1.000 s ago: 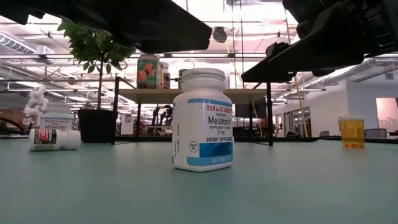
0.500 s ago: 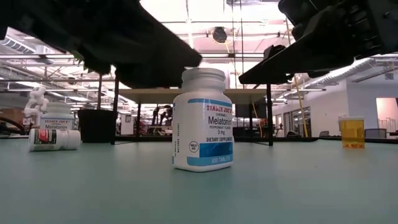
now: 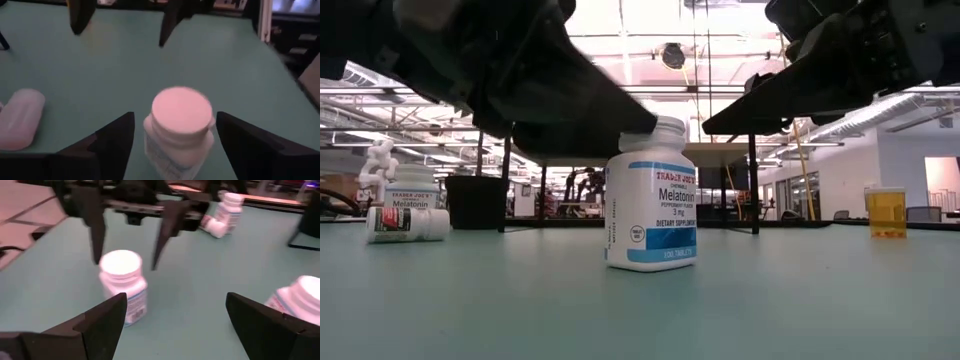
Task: Pick and place medicine bottles onto shelf by color
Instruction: Put the bottom small white pill bottle pill on the shelf
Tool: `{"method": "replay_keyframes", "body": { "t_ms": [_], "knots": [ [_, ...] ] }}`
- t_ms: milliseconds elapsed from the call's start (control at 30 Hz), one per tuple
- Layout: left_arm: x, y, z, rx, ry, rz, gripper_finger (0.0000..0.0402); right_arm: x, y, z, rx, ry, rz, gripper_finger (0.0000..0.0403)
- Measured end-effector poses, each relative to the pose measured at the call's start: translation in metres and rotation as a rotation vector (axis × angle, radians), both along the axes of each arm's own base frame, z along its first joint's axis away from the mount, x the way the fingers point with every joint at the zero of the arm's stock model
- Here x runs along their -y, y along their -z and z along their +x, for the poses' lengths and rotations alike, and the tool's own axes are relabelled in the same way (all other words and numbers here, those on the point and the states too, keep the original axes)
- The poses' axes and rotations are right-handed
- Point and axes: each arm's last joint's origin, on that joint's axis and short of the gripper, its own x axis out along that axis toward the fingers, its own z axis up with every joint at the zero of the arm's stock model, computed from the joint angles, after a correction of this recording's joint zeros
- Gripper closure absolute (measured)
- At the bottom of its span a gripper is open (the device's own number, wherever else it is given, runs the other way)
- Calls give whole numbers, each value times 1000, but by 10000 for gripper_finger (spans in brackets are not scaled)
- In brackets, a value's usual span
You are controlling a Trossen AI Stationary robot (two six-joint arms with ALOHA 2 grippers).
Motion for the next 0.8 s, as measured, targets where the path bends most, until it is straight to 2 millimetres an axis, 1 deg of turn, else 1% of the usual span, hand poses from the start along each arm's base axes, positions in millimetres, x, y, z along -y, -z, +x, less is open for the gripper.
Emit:
{"method": "replay_keyframes", "body": {
  "t_ms": [100,200,333,500,567,800],
  "knots": [
    [-1,3,-1,-30,0,8,146,1,0,0,-1,7,12,67],
    [-1,2,-1,-21,-3,-12,159,1,0,0,-3,11,19,67],
    [0,0,0,1,-3,-25,162,1,0,0,-1,11,18,67],
    [-3,10,-4,-120,25,16,162,1,0,0,-1,13,26,67],
    [-3,13,-5,-138,28,12,162,1,0,0,-1,14,28,67],
    [-2,3,0,-39,25,-47,163,1,-1,1,6,14,32,67]
  ]
}}
